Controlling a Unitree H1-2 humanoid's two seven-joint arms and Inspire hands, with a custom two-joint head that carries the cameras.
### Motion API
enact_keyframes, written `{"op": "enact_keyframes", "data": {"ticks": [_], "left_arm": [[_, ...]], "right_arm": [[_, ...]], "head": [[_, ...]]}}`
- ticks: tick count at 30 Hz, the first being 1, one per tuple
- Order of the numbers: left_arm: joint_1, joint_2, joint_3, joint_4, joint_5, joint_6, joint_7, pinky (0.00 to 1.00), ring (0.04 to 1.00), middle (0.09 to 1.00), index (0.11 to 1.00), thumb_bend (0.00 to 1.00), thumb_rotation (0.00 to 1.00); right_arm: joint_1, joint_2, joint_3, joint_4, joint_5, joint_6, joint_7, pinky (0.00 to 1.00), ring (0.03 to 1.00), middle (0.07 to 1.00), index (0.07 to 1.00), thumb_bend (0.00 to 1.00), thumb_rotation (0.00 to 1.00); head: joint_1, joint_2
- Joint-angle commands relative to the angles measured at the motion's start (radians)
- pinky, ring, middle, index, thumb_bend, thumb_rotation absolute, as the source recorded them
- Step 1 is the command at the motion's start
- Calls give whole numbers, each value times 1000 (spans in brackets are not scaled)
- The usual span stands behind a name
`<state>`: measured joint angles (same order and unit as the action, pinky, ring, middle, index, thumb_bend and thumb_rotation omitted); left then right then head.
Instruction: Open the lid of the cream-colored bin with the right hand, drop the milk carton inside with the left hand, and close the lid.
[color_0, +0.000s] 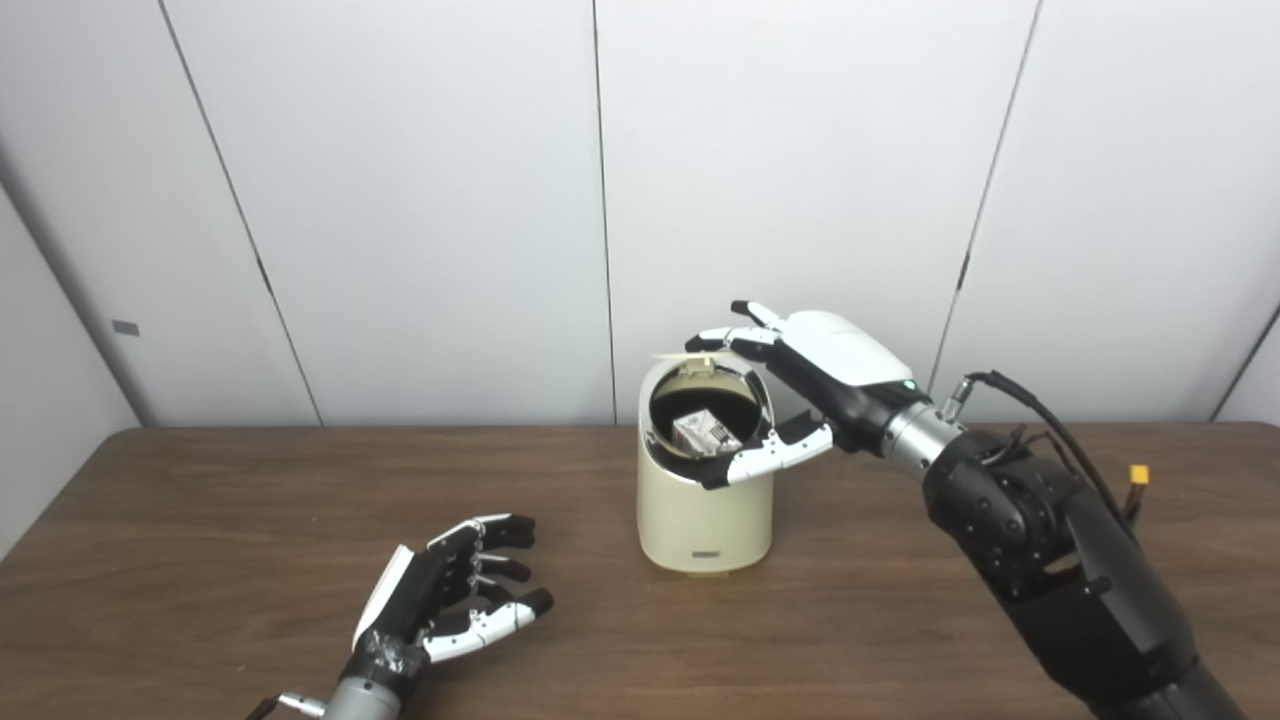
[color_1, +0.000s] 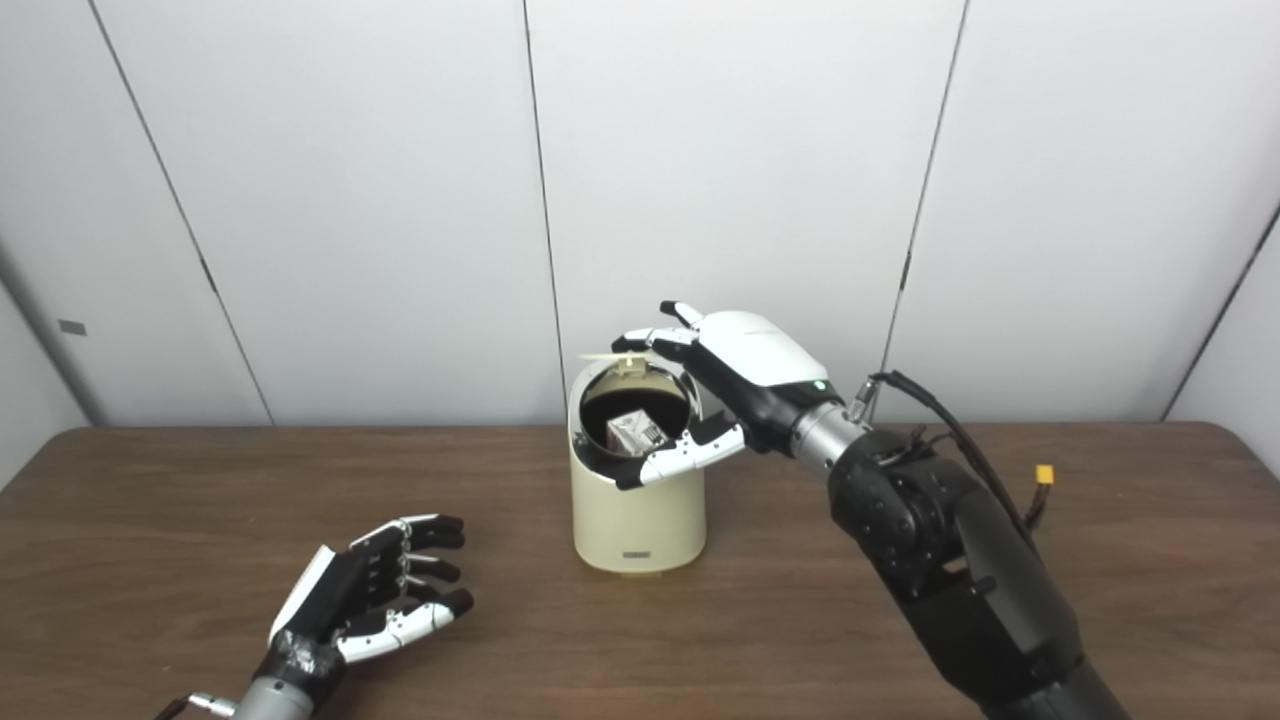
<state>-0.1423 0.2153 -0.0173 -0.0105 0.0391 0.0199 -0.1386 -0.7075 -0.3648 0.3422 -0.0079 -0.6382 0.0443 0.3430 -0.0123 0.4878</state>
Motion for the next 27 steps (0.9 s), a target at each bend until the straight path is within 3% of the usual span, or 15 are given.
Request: {"op": "enact_keyframes", "data": {"ticks": [1, 9, 18, 27], "left_arm": [[-27, 6, 9, -9, -4, -36, 4, 545, 652, 753, 776, 698, 199], [-25, 8, 10, -16, 0, -32, 2, 541, 646, 749, 775, 714, 237], [-24, 10, 11, -9, 10, -39, 7, 531, 632, 737, 774, 706, 238], [-16, 12, 17, -10, 11, -34, 9, 538, 631, 735, 773, 705, 233]], "right_arm": [[-33, -17, -6, -45, -14, -57, -30, 890, 1000, 833, 827, 865, 640], [-6, -42, 16, -94, -131, -110, -12, 995, 994, 813, 833, 867, 676], [23, -47, 14, -94, -166, -163, -16, 990, 975, 799, 819, 854, 611], [46, -49, 4, -107, -181, -151, -5, 995, 975, 801, 822, 836, 602]], "head": [[-1, 1], [9, 12], [12, 18], [12, 23]]}}
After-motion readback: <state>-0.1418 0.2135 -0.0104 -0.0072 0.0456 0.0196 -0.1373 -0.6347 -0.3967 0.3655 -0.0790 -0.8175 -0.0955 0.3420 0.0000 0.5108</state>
